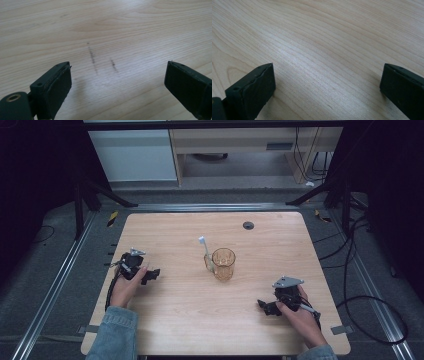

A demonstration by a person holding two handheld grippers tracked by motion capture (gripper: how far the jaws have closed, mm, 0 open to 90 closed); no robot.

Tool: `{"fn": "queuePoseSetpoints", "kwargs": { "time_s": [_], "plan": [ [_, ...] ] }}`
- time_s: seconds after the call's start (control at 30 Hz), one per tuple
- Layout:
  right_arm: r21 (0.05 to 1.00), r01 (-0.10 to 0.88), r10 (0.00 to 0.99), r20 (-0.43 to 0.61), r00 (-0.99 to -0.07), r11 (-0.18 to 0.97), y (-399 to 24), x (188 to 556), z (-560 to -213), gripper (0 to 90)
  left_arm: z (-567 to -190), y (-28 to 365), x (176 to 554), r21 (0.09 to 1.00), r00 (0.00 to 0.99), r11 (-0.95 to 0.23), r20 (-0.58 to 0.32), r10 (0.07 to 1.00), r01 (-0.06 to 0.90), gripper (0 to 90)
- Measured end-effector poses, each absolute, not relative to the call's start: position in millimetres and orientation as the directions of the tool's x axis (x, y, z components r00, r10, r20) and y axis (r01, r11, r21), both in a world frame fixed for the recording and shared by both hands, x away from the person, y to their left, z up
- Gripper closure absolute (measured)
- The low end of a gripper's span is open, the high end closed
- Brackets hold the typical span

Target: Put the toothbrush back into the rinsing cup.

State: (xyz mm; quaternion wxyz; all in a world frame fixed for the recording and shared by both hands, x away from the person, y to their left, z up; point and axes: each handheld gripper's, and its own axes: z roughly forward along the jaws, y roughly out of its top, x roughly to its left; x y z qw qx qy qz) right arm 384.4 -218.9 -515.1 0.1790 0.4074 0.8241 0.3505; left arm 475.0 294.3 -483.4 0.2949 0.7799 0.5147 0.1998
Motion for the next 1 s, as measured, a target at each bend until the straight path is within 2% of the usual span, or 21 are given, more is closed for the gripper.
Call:
{"fn": "queuePoseSetpoints", "kwargs": {
  "time_s": [0.23,0.7,1.0],
  "plan": [
    [0.724,0.545,0.796,-0.009,-0.606,0.423,-219.0,384.3,-515.1,0.4,-491.1,297.5,476.1,0.688,0.383,-0.32,0.065,0.921,0.651,7.1],
    [0.724,0.545,0.795,-0.007,-0.606,0.423,-218.8,384.2,-515.1,0.4,-503.5,300.8,479.9,0.697,0.374,-0.296,0.042,0.927,0.654,6.6],
    [0.724,0.543,0.793,-0.009,-0.609,0.425,-218.8,384.1,-515.1,0.5,-508.4,302.6,481.0,0.71,0.361,-0.27,0.023,0.932,0.651,0.0]
  ]
}}
